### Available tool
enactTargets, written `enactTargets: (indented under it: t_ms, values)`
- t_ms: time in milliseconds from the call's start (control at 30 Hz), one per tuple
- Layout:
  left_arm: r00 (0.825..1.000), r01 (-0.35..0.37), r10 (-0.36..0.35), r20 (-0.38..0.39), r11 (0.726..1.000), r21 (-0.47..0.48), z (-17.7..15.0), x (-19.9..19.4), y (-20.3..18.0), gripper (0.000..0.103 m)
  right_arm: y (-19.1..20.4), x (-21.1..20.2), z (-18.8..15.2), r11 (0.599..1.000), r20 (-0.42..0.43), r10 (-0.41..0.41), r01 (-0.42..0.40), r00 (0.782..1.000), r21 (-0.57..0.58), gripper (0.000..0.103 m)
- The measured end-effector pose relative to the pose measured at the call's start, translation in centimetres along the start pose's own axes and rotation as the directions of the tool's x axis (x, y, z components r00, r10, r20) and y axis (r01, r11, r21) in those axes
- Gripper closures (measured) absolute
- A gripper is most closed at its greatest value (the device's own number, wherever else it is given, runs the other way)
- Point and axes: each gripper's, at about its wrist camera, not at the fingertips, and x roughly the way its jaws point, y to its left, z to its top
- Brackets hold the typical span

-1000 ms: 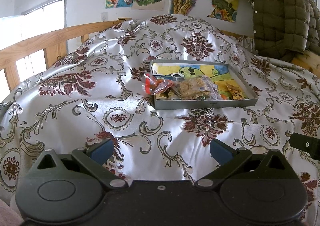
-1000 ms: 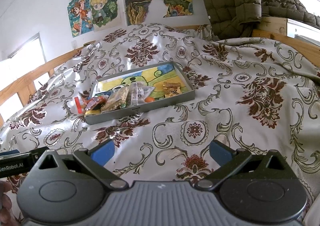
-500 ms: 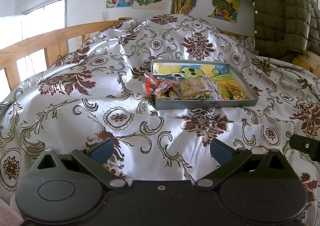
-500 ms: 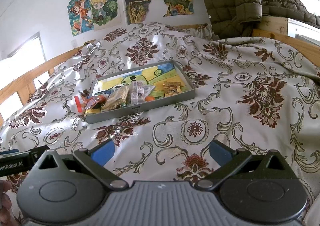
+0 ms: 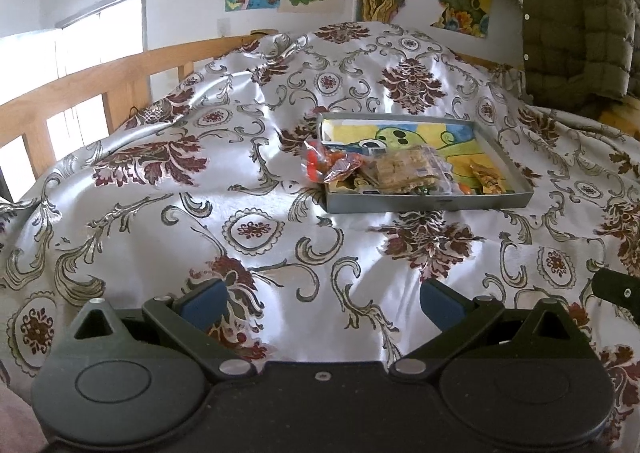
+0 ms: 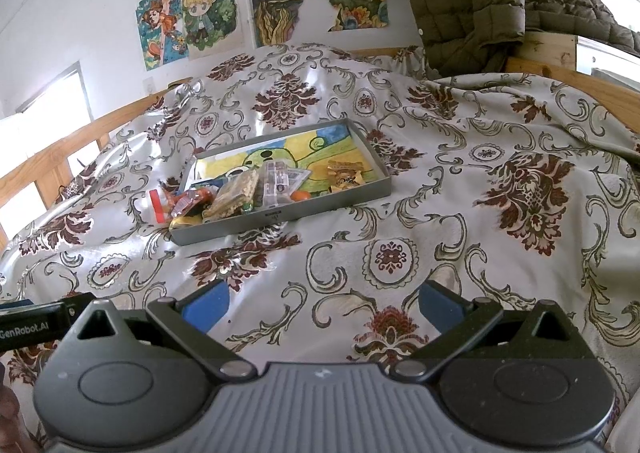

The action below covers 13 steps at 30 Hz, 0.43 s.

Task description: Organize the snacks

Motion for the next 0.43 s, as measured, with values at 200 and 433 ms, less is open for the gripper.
enactTargets:
  t_ms: [200, 433]
  values:
    - [1.0, 0.005, -0.005, -0.002, 1.0, -0.001, 0.06, 0.02, 0.02, 0.001, 0.02, -0.01, 0.01, 1.0, -0.001, 0.0, 0.0, 1.0, -0.001, 0.0]
    - [1.0, 0.003, -0.003, -0.004, 1.0, -0.001, 0.08, -0.08, -0.03, 0.001, 0.05, -0.04, 0.01, 1.0, -0.002, -0.001, 0.001, 1.0, -0.001, 0.0]
